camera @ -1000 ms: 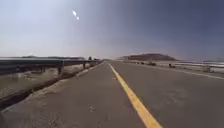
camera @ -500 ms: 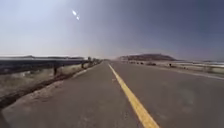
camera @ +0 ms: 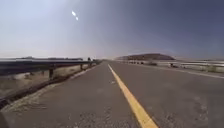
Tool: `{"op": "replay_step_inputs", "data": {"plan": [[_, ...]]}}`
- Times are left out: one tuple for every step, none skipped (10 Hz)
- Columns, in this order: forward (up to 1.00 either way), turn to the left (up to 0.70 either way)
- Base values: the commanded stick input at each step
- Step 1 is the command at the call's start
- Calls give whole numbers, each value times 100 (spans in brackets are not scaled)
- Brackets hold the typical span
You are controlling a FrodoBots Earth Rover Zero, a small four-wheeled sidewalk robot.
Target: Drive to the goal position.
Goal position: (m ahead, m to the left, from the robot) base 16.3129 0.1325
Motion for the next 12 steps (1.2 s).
{"op": "replay_step_inputs", "data": {"plan": [[50,0],[50,0],[50,0],[50,0],[50,0],[50,0],[50,0],[50,0],[50,0],[50,0],[50,0],[50,0]]}}
